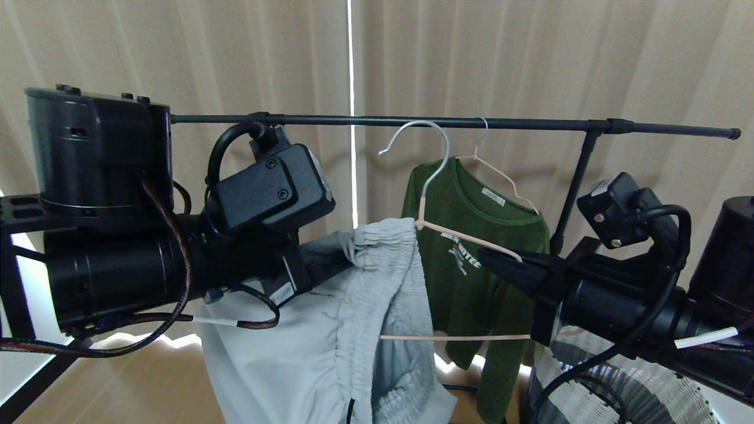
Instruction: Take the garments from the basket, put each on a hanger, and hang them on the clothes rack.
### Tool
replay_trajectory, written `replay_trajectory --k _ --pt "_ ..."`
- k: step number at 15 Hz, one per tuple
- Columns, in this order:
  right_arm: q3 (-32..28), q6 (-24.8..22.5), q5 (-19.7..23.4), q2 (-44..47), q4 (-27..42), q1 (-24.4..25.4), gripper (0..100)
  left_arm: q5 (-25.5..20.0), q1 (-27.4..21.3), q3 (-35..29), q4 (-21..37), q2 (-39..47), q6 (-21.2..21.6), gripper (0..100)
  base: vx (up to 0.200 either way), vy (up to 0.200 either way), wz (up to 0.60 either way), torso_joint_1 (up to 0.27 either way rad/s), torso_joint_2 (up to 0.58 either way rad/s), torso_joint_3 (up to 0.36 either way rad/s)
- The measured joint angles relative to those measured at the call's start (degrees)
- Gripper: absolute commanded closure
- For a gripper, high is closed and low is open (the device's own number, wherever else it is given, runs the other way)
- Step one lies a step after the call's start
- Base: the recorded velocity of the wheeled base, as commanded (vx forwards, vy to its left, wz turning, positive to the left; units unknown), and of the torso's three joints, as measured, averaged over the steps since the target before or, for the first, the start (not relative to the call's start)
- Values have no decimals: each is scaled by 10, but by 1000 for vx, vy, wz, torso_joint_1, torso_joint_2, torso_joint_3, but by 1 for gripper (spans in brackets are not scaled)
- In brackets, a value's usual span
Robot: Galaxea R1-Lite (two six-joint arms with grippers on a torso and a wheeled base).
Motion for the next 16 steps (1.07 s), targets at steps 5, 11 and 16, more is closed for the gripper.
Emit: replay_trajectory --k 5,11,16 --pt "17 -1 8 0 -48 0 100 -1 0 14 -2 -2 -2 100 0 0 0 0 0 0" --pt "22 -2 6 -2 -51 -3 0 3 3 57 -77 -7 -3 100 0 0 0 0 0 0" --pt "21 -5 3 -3 -51 -24 0 55 38 91 -104 -10 -5 100 0 0 0 0 0 0"
